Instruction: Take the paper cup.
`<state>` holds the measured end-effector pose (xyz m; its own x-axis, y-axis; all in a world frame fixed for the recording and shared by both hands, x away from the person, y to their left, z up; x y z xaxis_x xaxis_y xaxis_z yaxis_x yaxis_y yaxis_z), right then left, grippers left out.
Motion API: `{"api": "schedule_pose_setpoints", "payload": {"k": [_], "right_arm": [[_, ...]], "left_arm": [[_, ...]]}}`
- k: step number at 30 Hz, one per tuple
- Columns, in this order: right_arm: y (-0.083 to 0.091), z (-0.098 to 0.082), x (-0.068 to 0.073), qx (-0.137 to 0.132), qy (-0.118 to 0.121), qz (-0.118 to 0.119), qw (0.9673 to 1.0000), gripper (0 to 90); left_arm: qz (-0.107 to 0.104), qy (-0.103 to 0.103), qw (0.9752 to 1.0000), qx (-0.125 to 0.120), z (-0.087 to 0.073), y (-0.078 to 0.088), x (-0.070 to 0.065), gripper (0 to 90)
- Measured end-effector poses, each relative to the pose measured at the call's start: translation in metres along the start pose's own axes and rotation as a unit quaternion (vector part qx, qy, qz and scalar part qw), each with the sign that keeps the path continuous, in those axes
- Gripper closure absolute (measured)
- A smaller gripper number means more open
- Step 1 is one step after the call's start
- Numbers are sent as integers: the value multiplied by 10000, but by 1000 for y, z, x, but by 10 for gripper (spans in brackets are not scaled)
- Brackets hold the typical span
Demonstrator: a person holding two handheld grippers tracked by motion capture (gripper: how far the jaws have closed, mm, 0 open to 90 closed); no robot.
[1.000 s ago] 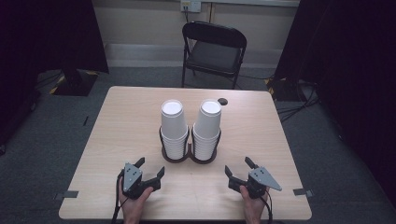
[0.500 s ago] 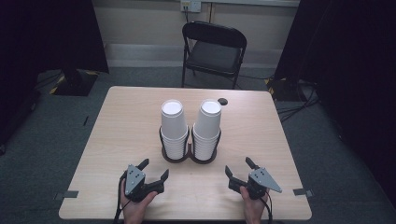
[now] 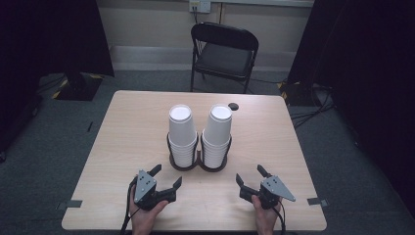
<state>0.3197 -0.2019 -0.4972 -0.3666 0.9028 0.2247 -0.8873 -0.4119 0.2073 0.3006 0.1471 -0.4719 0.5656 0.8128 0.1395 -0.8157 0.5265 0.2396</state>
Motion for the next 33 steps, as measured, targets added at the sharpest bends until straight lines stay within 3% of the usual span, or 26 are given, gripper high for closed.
{"api": "schedule_pose_setpoints", "payload": {"k": [12,18,20,27,33], "right_arm": [[0,0,1,21,31,-21,10000,138],[-1,0,1,27,42,-33,10000,138],[-1,0,1,21,40,-33,10000,139],[-1,0,1,19,45,-34,10000,140],[-1,0,1,21,29,-33,10000,140]], "left_arm": [[-96,-65,9999,53,9,-4,-7,166],[-220,-137,9997,38,16,-6,-12,177],[-374,-163,9992,-47,20,-7,-15,185],[-502,-356,9981,-70,31,-10,-22,185],[-626,-406,9972,-110,39,-13,-27,185]]}}
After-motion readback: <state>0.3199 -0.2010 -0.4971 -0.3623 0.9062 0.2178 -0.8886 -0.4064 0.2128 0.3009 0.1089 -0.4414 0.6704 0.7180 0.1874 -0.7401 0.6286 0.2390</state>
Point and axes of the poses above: each handheld gripper's, and its own axes: y roughly backward along the jaws, z roughly out of its top, x roughly to its left, the point moved 1 cm from there along -y, roughly forward along the jaws, and after that the axes turned 12 degrees about -y, right-handed, at the moved point
